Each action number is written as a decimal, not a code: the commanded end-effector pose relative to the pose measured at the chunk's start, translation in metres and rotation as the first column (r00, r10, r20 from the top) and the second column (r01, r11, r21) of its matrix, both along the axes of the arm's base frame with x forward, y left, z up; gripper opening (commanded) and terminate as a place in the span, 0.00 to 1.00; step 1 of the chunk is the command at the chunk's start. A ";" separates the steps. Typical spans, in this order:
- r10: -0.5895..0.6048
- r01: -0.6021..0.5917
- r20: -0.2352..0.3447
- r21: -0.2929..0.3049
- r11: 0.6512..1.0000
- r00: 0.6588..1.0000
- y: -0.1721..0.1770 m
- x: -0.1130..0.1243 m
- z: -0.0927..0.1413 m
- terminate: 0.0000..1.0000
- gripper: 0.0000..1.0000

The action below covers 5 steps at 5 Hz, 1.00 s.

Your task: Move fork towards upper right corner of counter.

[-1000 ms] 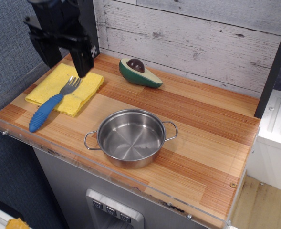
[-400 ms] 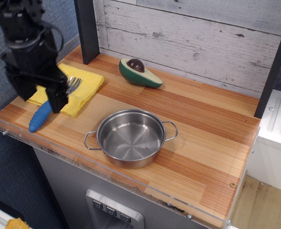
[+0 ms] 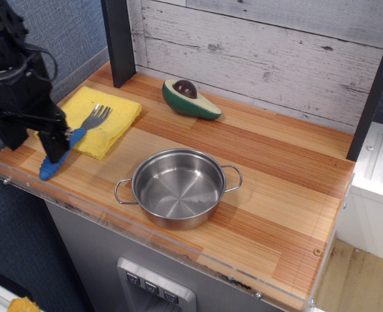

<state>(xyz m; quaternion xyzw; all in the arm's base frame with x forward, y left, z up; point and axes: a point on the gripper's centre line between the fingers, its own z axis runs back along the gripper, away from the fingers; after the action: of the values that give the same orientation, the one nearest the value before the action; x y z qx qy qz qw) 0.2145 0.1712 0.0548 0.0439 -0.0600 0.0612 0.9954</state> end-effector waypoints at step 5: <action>-0.035 0.032 -0.064 -0.040 0.999 0.997 0.002 0.002 -0.048 0.00 1.00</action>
<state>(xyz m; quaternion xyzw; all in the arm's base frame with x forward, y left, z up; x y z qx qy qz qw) 0.2178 0.1741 0.0049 0.0219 -0.0249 0.0511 0.9981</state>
